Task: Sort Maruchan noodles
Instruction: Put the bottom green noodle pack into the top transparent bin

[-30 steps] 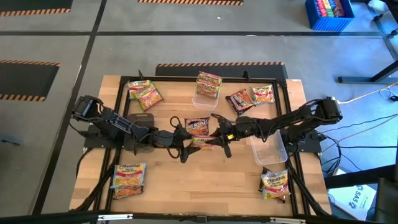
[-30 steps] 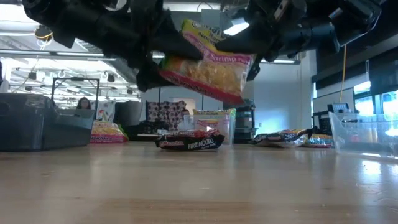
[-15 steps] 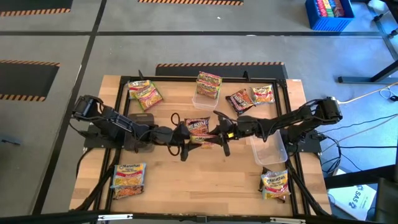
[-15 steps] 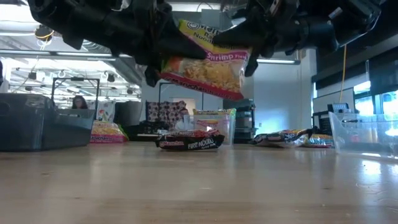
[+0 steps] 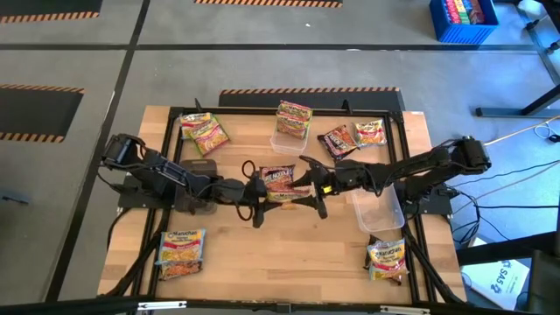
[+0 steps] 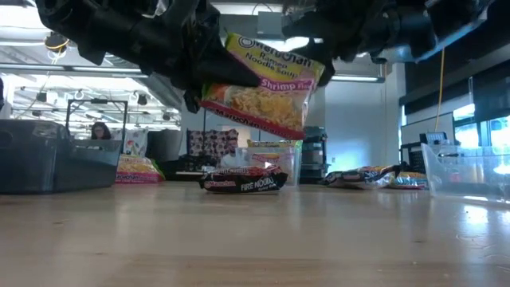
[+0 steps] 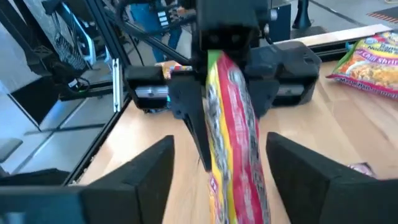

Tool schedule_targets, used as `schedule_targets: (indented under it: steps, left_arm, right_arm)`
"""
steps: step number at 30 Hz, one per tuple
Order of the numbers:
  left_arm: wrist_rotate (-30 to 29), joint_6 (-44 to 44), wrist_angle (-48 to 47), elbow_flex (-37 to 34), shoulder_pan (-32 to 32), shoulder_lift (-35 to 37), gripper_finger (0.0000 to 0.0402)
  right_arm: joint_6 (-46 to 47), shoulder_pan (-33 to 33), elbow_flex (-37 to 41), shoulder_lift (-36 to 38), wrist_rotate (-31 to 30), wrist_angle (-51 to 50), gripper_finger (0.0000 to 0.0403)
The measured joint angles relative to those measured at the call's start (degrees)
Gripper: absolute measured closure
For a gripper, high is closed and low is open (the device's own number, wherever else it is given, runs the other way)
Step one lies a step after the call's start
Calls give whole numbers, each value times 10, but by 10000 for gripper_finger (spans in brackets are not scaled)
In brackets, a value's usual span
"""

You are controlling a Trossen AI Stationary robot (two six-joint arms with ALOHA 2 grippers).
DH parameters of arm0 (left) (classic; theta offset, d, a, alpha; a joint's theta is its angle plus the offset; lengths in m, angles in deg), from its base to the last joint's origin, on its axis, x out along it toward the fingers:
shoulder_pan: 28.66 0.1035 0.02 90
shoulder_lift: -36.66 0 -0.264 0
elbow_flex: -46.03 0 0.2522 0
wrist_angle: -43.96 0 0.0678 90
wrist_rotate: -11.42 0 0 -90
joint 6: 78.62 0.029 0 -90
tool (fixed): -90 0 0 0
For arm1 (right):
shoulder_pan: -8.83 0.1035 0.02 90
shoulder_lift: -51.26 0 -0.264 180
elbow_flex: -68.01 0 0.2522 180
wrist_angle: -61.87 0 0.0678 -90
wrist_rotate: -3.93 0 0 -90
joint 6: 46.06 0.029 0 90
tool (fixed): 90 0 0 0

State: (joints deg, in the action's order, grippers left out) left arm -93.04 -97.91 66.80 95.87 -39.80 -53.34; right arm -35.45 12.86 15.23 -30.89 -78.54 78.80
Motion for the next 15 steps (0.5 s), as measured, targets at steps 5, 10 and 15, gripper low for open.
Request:
schedule_targets:
  steps: [5,10,15]
  left_arm:
    - [0,10,-15,0,0,0,262]
    - [-5,17,-15,0,0,0,262]
    - [-7,19,-12,0,1,0,263]
  right_arm:
    - [-39,1,-95,3,-20,-190,145]
    - [-75,1,-214,-62,-35,-382,144]
    - [-83,1,-300,-122,-21,-499,144]
